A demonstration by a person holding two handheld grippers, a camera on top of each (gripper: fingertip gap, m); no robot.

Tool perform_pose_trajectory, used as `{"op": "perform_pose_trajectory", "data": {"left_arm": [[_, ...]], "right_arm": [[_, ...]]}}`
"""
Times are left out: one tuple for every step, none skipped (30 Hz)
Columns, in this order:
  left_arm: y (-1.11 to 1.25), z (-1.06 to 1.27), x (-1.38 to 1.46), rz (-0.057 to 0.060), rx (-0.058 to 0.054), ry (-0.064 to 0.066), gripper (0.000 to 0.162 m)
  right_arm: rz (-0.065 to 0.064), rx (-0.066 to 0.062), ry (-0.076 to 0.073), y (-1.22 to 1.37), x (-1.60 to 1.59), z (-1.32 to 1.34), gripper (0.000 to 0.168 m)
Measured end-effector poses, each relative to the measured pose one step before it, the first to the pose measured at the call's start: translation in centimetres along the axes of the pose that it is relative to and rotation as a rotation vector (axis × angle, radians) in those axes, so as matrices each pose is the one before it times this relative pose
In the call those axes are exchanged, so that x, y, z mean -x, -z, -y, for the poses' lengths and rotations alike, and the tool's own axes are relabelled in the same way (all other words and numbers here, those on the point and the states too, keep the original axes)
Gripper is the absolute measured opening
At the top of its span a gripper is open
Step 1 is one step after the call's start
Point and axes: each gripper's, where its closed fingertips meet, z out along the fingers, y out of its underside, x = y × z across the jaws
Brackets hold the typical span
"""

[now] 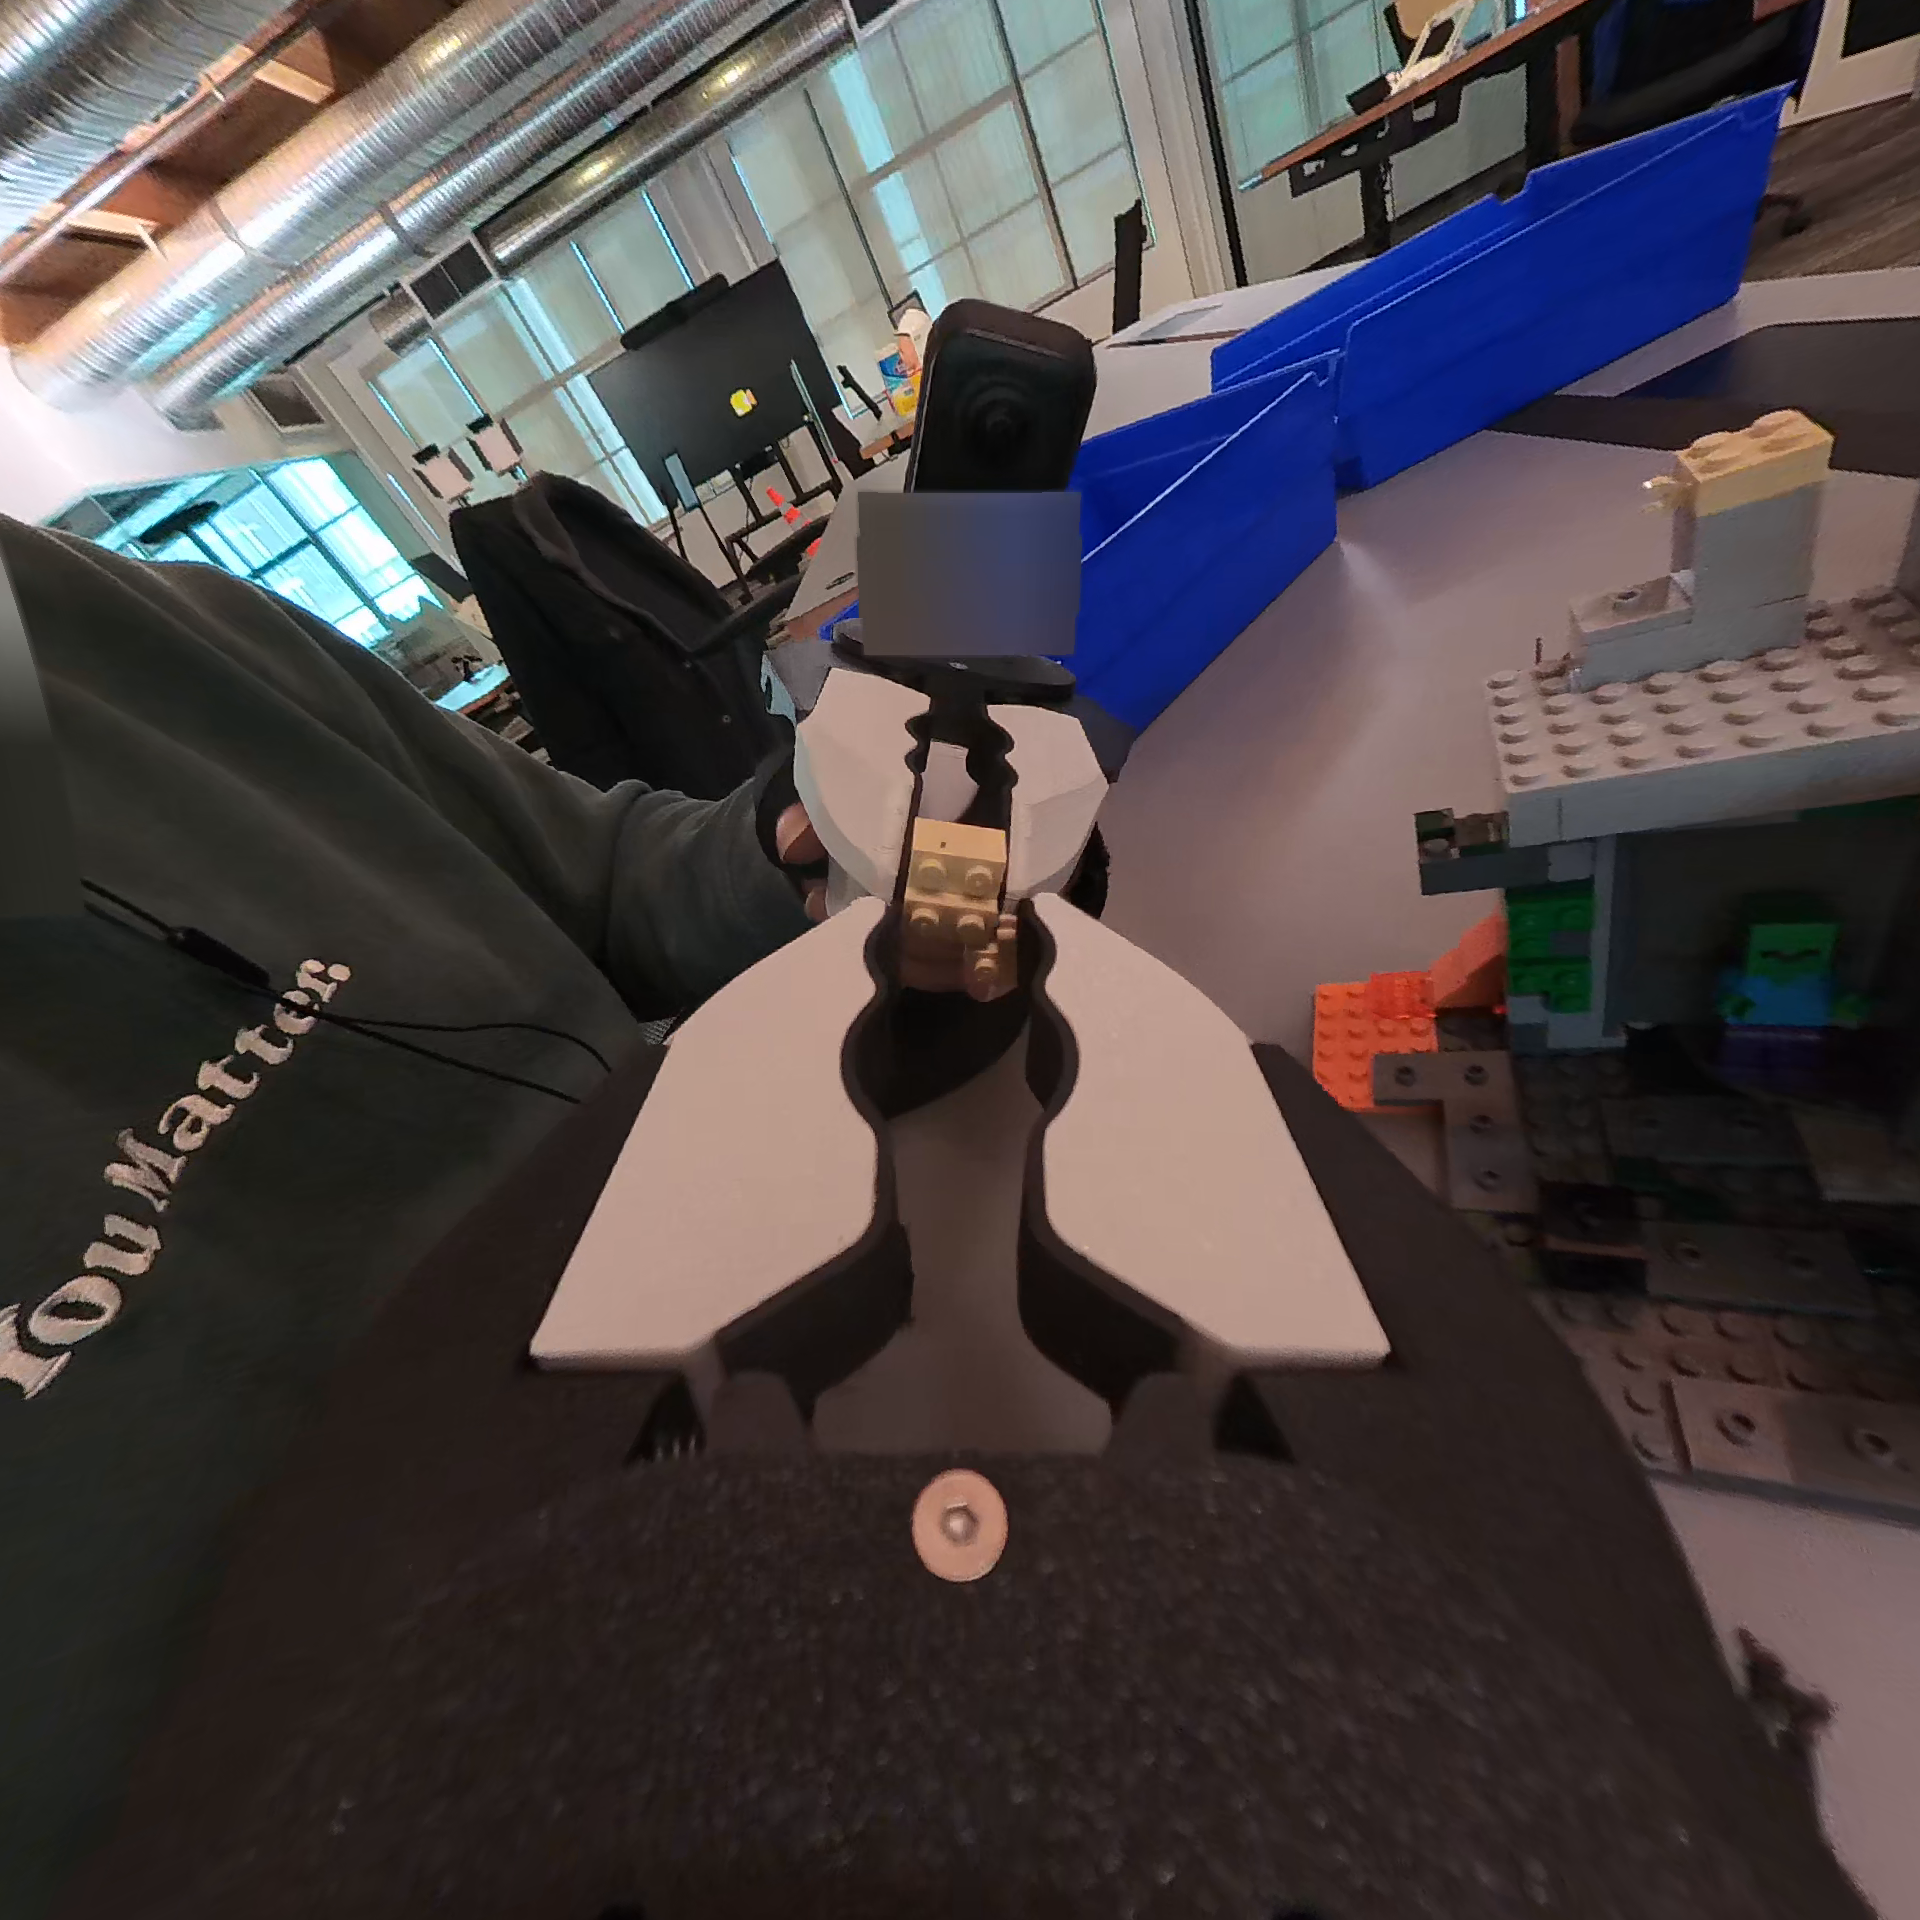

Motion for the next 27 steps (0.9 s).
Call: {"op": "perform_pose_trajectory", "data": {"left_arm": [[0.007,0.070,0.022,0.0036,-0.0039,-0.0075,0.016],[0.020,0.087,0.009,0.0069,-0.0023,-0.0141,0.016],[0.032,0.123,0.100,0.0157,-0.0031,-0.0215,0.016],[0.068,0.106,0.131,0.0175,-0.0017,-0.0183,0.016],[0.111,0.201,0.340,0.0290,-0.0081,-0.0162,0.016],[0.033,0.020,0.057,0.0096,0.0052,-0.0103,0.016],[0.058,0.043,-0.091,0.0015,0.0026,-0.0125,0.016],[0.059,-0.018,0.024,0.0117,0.0046,-0.0215,0.016],[0.032,0.042,0.102,0.0158,-0.0026,-0.0149,0.016],[0.017,0.064,-0.010,0.0001,-0.0030,0.0018,0.016],[0.021,0.056,0.084,-0.0011,-0.0009,0.0105,0.016],[0.390,0.305,0.942,0.0486,-0.0180,-0.0014,0.016],[0.628,0.476,0.418,-0.0001,-0.0186,0.0213,0.016],[0.556,0.425,0.012,-0.0175,-0.0151,0.0127,0.016],[0.313,0.175,0.137,0.0130,-0.0045,-0.0178,0.016],[0.053,0.058,-0.042,0.0105,0.0003,-0.0268,0.016],[-0.168,0.022,-0.335,-0.0147,0.0013,-0.0039,0.016],[-0.262,-0.095,-0.396,-0.0254,0.0064,0.0111,0.016],[-0.270,-0.269,-0.308,-0.0200,0.0120,0.0057,0.016],[-0.203,-0.345,-0.234,-0.0140,0.0133,-0.0029,0.016],[-0.149,-0.289,-0.196,-0.0121,0.0086,-0.0056,0.016],[-0.137,-0.264,-0.231,-0.0152,0.0096,-0.0055,0.016],[-0.138,-0.175,-0.292,-0.0165,0.0076,-0.0069,0.016],[-0.168,-0.204,-0.368,-0.0168,0.0110,-0.0153,0.016],[-0.161,-0.229,-0.202,-0.0027,0.0145,-0.0212,0.016],[-0.078,-0.042,-0.135,0.0006,0.0012,-0.0237,0.016],[-0.008,-0.016,-0.198,-0.0086,0.0024,-0.0153,0.016]], "right_arm": [[-0.0088,-0.0034,0.0103,0.031,-0.013,0.072,0.020],[-0.0147,-0.0049,0.0153,-0.003,-0.074,0.084,0.019],[-0.0195,-0.0033,0.0162,-0.024,-0.113,0.079,0.019],[-0.0225,-0.0023,0.0193,0.011,-0.152,0.083,0.019],[-0.0242,-0.0025,0.0224,0.008,-0.190,0.079,0.015],[-0.0169,-0.0024,0.0255,-0.050,-0.060,0.047,0.014],[-0.0139,0.0021,0.0310,-0.056,0.038,0.013,0.014],[-0.0211,0.0079,0.0336,-0.055,-0.021,-0.035,0.014],[-0.0203,0.0038,0.0265,-0.028,-0.068,0.014,0.014],[-0.0046,-0.0029,0.0072,0.034,-0.014,0.051,0.013],[0.0164,-0.0131,-0.0053,0.135,0.158,0.164,0.013],[0.0159,-0.0276,-0.0104,0.316,0.106,0.369,0.000],[-0.0036,-0.0170,-0.0051,0.410,-0.183,0.326,0.000],[-0.0137,0.0048,0.0140,0.336,-0.263,0.034,0.000],[-0.0051,0.0131,0.0107,0.139,-0.083,-0.143,0.000],[0.0093,0.0127,-0.0104,-0.074,0.097,-0.202,0.000],[0.0023,0.0042,-0.0118,-0.216,0.030,-0.138,0.000],[-0.0048,0.0057,0.0029,-0.255,-0.014,-0.166,0.000],[-0.0022,0.0100,0.0083,-0.254,0.072,-0.174,0.000],[0.0051,0.0050,0.0002,-0.247,0.137,-0.092,0.004],[0.0150,0.0012,-0.0107,-0.220,0.207,-0.036,0.019],[0.0196,-0.0001,-0.0145,-0.145,0.234,-0.013,0.020],[0.0165,-0.0059,-0.0128,-0.070,0.193,0.069,0.020],[0.0152,-0.0077,-0.0119,-0.010,0.170,0.096,0.021],[0.0191,0.0007,-0.0125,-0.013,0.197,-0.029,0.020],[0.0233,0.0045,-0.0105,-0.008,0.280,-0.086,0.019],[0.0198,-0.0008,-0.0071,-0.007,0.263,0.004,0.016]]}}
